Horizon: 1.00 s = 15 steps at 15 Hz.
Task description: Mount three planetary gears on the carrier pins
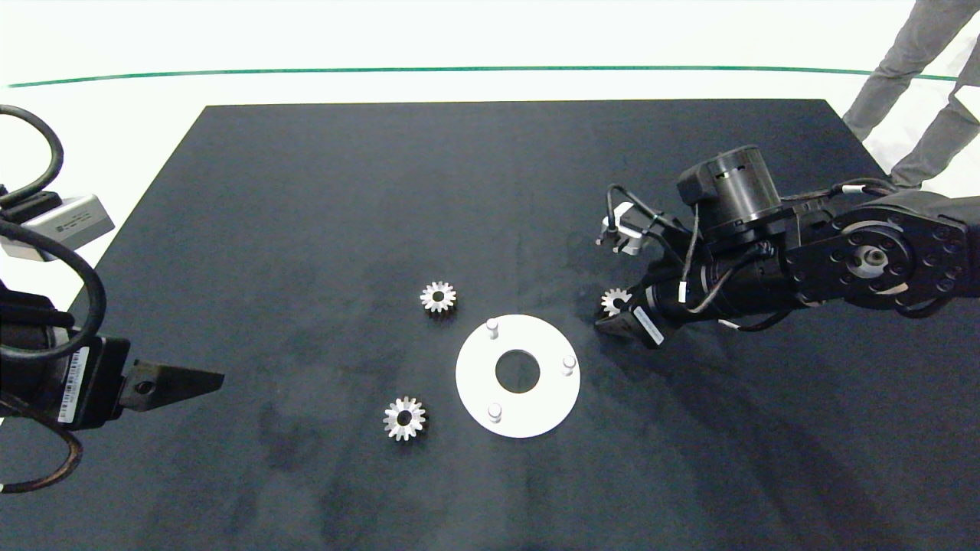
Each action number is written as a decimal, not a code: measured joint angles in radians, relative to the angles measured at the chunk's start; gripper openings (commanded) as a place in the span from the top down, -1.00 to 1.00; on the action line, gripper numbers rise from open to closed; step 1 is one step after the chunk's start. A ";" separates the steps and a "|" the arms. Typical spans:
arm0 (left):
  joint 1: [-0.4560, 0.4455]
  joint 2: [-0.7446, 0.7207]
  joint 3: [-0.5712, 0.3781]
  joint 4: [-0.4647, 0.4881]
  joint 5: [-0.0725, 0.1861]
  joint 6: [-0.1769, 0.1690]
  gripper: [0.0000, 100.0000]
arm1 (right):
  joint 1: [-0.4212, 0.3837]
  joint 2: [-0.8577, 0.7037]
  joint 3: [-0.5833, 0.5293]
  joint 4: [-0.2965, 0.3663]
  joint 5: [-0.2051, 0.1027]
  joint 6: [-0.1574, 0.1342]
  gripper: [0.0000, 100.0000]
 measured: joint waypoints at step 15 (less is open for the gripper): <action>0.001 -0.015 -0.005 0.000 0.000 0.001 -1.00 | 0.002 0.001 0.001 0.000 0.001 0.002 0.43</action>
